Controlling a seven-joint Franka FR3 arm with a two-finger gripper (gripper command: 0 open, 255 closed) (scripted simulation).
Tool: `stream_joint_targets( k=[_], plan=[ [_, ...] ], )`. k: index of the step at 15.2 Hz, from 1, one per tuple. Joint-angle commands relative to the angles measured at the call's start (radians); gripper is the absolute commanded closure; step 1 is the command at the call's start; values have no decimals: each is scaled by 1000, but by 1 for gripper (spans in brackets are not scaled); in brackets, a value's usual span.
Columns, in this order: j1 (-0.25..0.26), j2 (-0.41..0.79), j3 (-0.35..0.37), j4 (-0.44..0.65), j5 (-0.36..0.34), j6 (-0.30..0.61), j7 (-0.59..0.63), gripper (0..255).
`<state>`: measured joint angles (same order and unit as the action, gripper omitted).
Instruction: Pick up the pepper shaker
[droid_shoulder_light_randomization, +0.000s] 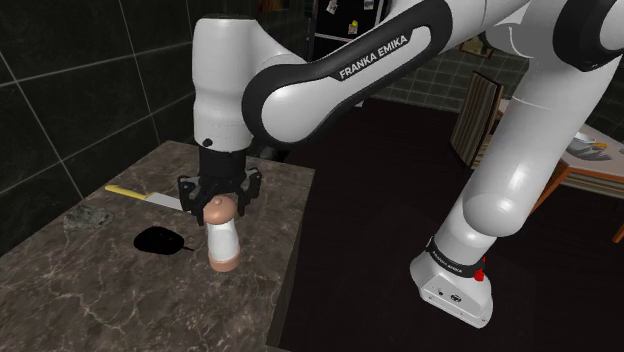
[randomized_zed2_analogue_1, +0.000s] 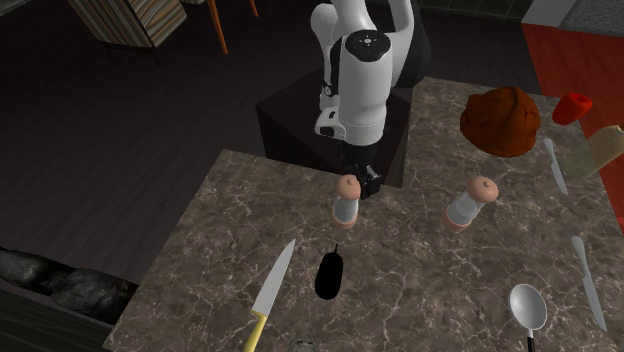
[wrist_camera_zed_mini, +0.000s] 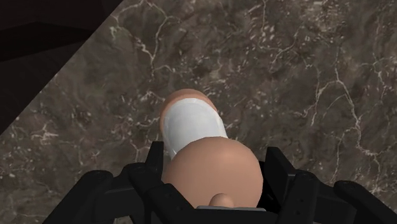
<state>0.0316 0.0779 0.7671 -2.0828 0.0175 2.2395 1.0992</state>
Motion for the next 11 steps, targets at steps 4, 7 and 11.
stream_joint_targets(
  k=[4,7,11],
  plan=[
    [0,2,0,-1,-1,0,0,255],
    [-4,-18,1,10,16,-26,-10,255],
    [-8,-45,1,42,38,-78,-23,255]
  ],
)
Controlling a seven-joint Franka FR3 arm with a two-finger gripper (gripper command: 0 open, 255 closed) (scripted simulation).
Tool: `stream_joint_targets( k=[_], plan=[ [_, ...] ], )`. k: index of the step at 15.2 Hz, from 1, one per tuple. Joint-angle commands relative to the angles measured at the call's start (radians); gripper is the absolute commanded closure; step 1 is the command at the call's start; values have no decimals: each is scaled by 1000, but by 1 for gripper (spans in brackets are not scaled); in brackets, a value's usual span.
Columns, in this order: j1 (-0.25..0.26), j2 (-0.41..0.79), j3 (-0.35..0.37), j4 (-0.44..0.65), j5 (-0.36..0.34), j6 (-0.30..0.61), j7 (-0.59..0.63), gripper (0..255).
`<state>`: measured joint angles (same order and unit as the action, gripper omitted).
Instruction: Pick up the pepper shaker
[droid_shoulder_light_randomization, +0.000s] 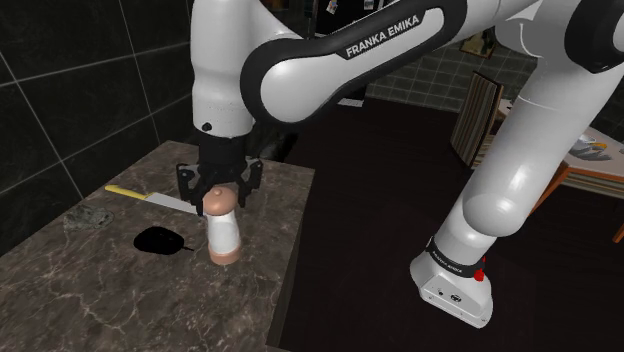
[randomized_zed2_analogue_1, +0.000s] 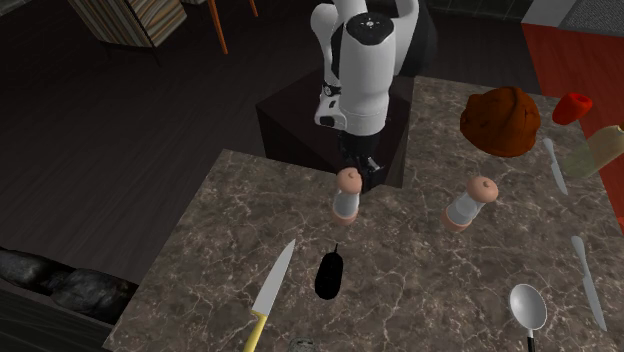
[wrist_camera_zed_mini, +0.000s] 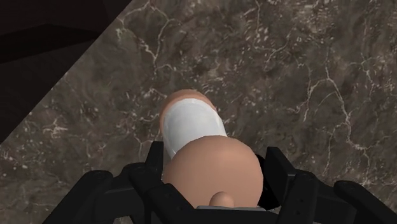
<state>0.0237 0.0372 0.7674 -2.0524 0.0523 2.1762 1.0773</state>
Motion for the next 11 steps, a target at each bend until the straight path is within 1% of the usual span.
stream_joint_targets(
  k=[1,9,11],
  plan=[
    [-1,-10,0,20,8,-28,-4,255],
    [-7,-49,-5,96,35,-133,-18,255],
    [-7,-50,-5,98,36,-135,-18,255]
  ],
)
